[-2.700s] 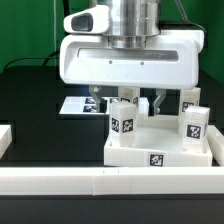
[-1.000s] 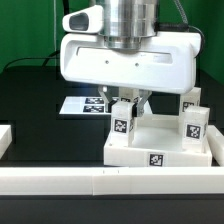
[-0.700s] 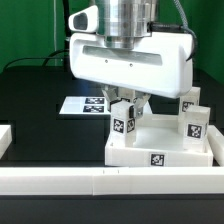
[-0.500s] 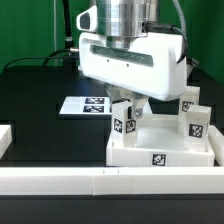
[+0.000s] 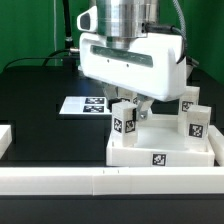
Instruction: Assemble square table
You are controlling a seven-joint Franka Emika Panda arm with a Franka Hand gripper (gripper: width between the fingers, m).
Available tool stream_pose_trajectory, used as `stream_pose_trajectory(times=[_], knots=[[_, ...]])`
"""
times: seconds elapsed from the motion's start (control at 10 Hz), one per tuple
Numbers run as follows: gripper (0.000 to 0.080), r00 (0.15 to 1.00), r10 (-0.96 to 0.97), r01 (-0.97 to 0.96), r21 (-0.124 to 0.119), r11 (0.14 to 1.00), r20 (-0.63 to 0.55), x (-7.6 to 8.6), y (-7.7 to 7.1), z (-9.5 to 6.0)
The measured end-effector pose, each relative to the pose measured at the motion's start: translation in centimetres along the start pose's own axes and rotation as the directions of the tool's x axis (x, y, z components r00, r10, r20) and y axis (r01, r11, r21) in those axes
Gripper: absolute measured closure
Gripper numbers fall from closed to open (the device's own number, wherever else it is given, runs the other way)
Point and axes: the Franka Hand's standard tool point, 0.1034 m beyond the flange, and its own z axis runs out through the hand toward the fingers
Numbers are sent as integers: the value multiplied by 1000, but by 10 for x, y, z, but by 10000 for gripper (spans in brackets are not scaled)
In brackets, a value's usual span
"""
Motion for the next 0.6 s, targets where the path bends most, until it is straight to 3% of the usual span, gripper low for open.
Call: stream_pose_trajectory(times=[0.3,0.6], knots=[[152,954,-301,301,2,954,-1,-2,-2,-3],[151,842,-539,539,-7,842,-3,-1,-2,-2]])
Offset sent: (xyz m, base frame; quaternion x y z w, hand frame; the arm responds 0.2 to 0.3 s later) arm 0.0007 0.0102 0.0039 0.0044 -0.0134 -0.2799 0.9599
